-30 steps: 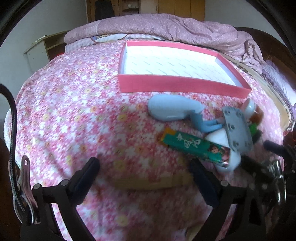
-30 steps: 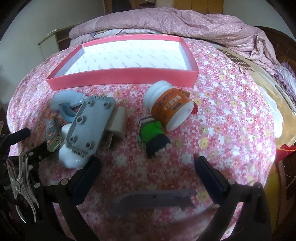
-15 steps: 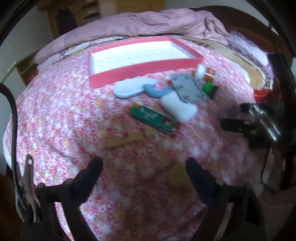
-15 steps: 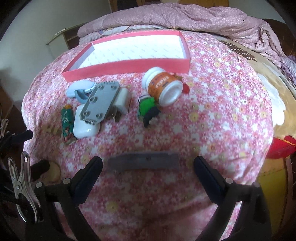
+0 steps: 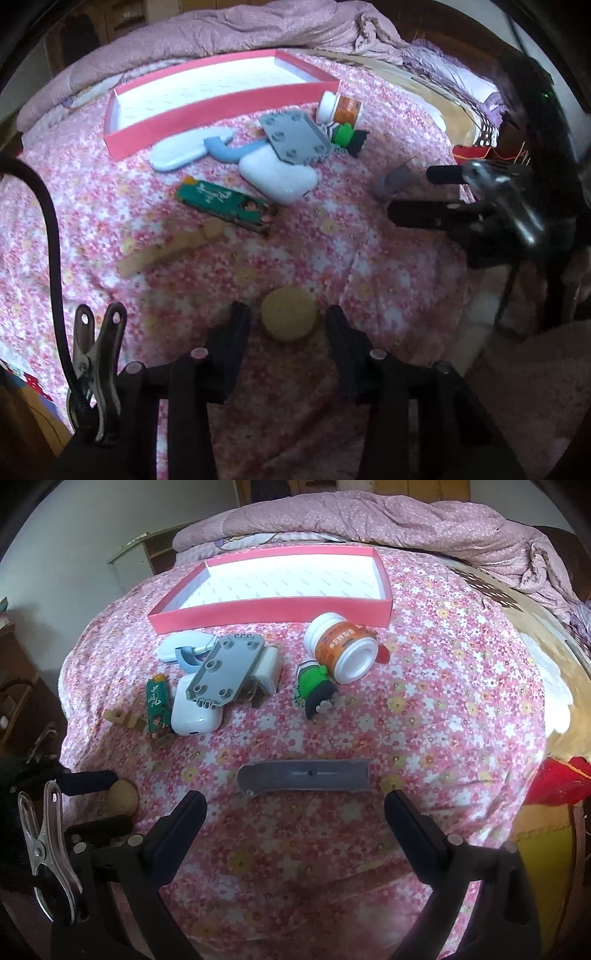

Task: Organize rigid objects
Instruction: 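Grasp the round wooden disc with the left tool, then grasp the grey bar with the right tool while the left tool lifts the disc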

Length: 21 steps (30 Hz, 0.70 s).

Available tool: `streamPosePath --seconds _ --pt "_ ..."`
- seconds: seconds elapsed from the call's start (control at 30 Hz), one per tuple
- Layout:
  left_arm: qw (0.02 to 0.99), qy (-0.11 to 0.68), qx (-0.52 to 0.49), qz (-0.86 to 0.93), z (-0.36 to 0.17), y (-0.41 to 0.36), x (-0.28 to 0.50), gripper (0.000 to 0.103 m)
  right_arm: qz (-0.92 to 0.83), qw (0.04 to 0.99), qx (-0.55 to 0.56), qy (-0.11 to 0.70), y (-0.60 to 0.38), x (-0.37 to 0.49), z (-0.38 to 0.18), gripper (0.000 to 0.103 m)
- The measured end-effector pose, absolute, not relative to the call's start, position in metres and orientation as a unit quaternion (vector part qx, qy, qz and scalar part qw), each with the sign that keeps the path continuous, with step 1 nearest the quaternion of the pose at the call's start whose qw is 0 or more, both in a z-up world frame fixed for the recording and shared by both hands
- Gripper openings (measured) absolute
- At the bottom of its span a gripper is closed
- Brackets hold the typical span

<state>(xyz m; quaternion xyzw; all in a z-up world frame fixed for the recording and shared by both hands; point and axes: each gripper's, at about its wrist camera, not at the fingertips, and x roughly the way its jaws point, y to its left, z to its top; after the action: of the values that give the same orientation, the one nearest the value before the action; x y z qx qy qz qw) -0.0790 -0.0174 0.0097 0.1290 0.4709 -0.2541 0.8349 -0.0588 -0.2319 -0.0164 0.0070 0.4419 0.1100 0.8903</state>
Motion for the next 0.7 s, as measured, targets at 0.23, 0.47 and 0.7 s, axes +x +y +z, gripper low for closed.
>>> streamPosePath --seconds 0.23,0.47,0.7 --pt "0.84 0.461 0.123 -0.258 0.013 -0.016 -0.075 0.033 0.116 0.891 0.014 0.44 -0.233 -0.059 -0.015 0.095" --pt "0.862 0.436 0.098 -0.238 0.029 0.001 -0.076 0.033 0.114 0.891 0.027 0.439 -0.237 -0.056 -0.018 0.095" --pt "0.875 0.428 0.082 -0.212 0.035 0.008 -0.066 0.033 0.115 0.89 0.013 0.44 -0.229 -0.046 -0.023 0.093"
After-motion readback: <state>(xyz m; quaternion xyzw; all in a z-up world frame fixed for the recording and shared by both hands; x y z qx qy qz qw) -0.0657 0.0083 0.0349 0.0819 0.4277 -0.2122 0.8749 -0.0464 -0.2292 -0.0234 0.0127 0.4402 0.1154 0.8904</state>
